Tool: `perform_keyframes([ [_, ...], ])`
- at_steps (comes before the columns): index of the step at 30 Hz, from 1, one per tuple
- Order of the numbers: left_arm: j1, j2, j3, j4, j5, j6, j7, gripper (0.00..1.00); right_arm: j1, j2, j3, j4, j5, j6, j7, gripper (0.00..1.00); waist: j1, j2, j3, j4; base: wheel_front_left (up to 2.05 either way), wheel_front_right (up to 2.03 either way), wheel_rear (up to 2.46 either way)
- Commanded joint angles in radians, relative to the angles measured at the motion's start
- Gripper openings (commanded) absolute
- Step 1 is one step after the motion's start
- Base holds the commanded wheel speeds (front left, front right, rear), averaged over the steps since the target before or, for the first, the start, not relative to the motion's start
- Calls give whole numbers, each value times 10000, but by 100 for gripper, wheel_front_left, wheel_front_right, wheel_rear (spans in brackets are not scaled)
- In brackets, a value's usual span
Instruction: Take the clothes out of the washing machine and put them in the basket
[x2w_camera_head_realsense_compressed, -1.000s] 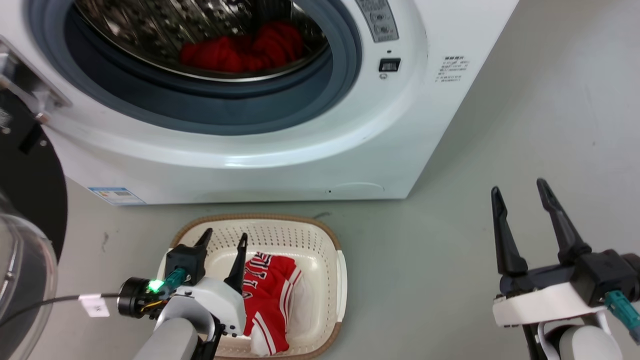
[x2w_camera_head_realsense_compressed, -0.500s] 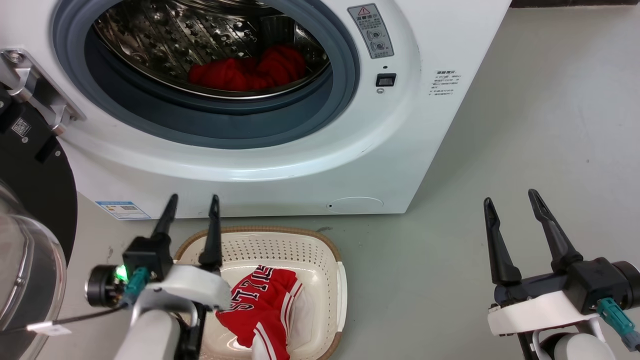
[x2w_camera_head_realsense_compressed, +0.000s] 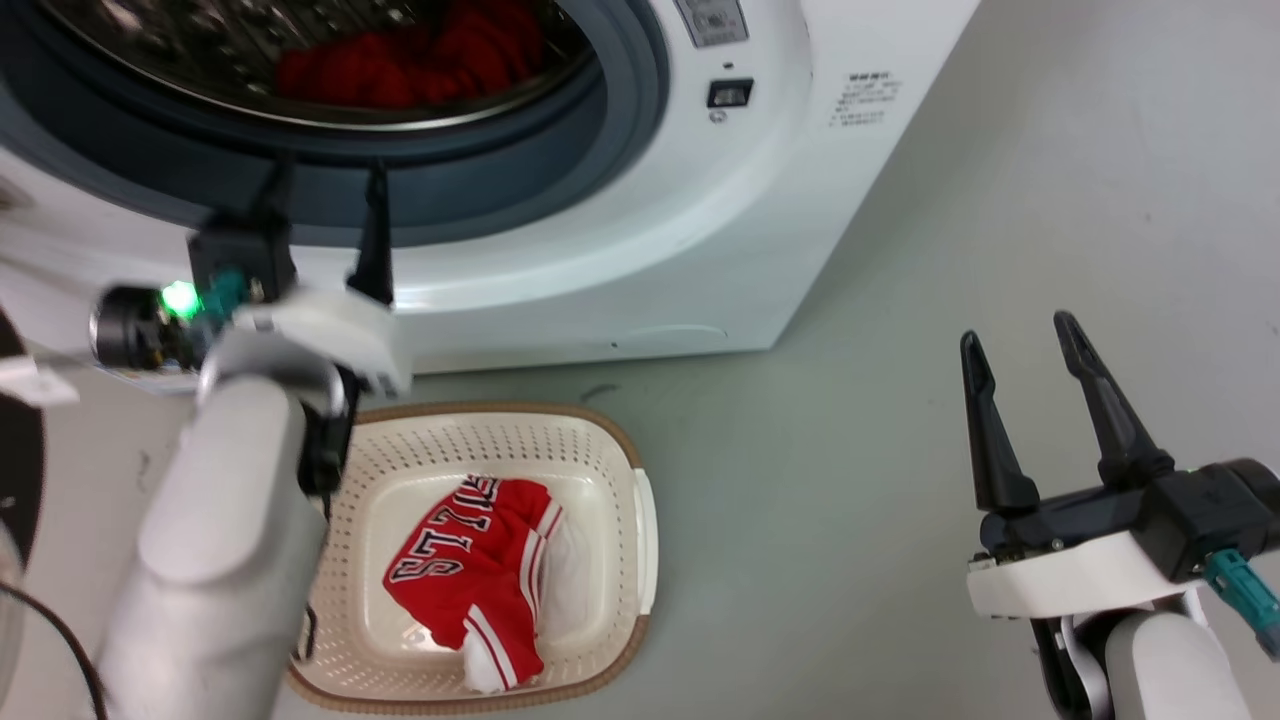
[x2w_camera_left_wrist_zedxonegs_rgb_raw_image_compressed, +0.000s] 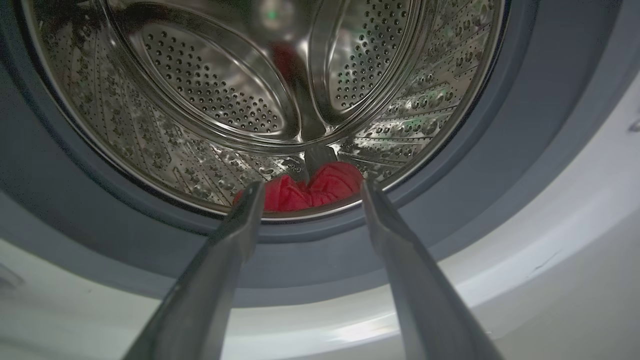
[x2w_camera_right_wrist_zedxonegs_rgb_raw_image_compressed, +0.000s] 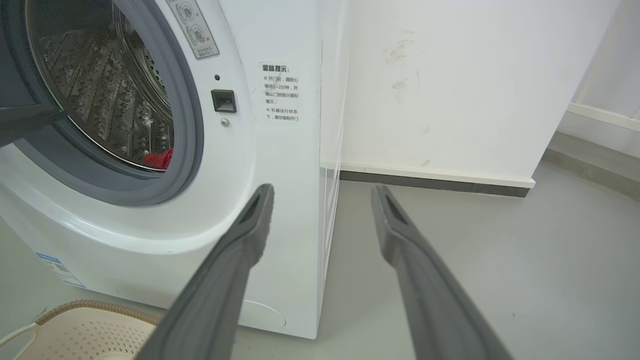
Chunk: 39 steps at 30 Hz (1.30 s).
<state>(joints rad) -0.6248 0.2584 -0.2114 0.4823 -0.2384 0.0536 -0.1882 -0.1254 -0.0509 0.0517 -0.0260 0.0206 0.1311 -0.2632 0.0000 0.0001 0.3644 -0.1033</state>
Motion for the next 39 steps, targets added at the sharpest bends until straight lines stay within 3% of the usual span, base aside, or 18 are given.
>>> perform_keyframes([
  [1, -622, 122, -8, 327, 67, -102, 194, 100, -263, 13, 28, -67, 83, -7, -24, 100, 0, -1, 618, -363, 0, 0, 0],
  [6, -2627, 508, -163, 1591, 183, -534, 991, 100, -653, 14, 74, -111, 278, -7, -24, 100, 0, -1, 1435, -724, 0, 0, 0],
  [7, -3758, 778, -233, 2411, 260, -757, 1559, 100, -872, 13, 142, -148, 384, -7, -24, 100, 0, -1, 1887, -965, 0, 0, 0],
  [20, -8036, 1712, -734, 5074, 281, -1669, 4630, 100, -1621, 15, 183, -389, 1059, -7, -24, 100, 0, -1, 3539, -1793, 0, 0, 0],
  [34, -10938, 2522, -1731, 6046, -429, -1830, 8646, 100, -1906, 15, 215, -666, 1744, -7, -24, 100, 0, -1, 4733, -2496, 0, 0, 0],
  [39, -11258, 2853, -2146, 5939, -681, -1828, 9291, 100, -2040, 16, 214, -795, 1942, -7, -24, 100, 0, -1, 5083, -2632, 0, 0, 0],
])
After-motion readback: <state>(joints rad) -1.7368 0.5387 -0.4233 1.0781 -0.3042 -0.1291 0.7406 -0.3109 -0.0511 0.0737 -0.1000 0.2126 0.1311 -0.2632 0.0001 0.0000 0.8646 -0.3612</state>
